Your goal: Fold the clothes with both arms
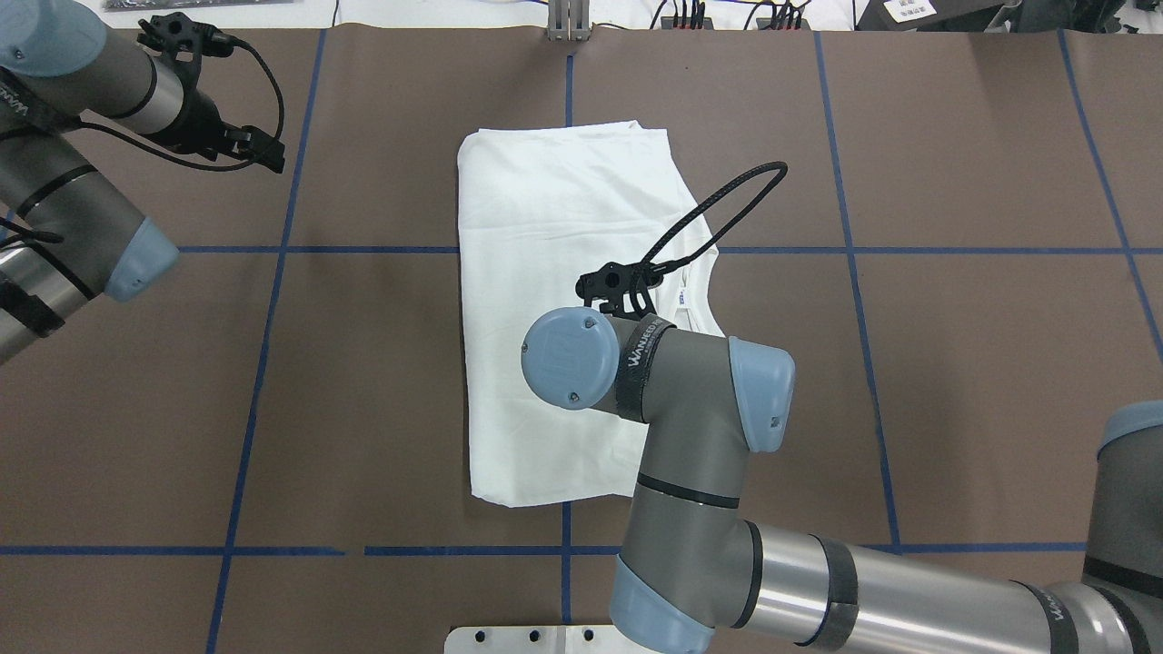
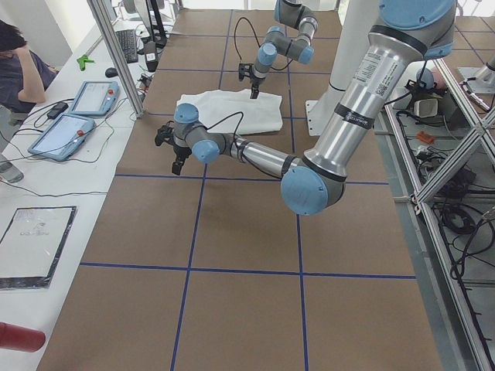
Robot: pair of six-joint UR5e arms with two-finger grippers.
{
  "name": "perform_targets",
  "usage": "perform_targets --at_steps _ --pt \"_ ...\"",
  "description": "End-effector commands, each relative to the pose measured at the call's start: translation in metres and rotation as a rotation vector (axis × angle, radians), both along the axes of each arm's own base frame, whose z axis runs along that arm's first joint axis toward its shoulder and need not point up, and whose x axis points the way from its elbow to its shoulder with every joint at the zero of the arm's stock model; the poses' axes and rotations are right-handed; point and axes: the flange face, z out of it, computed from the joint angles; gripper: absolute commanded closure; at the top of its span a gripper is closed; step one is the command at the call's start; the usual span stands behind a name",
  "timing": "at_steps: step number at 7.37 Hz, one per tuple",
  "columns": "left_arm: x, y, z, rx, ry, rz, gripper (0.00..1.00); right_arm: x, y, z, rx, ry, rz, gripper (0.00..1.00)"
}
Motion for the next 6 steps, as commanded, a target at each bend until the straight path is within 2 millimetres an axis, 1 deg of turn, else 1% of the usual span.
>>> perform_targets --at_steps 1,3,6 --pt "0.0 0.0 -0.003 0.005 0.003 0.0 0.0 -0.004 -0.002 0.0 0.025 0.003 0.009 0.0" --pt "-0.001 0.001 -0.003 0.005 0.004 -0.001 0.0 -0.001 -0.013 0.003 0.037 -0.004 0.027 0.0" --pt "-0.002 0.004 -0.001 0.005 0.003 0.0 0.0 -0.003 -0.016 0.02 0.042 0.033 0.033 0.0"
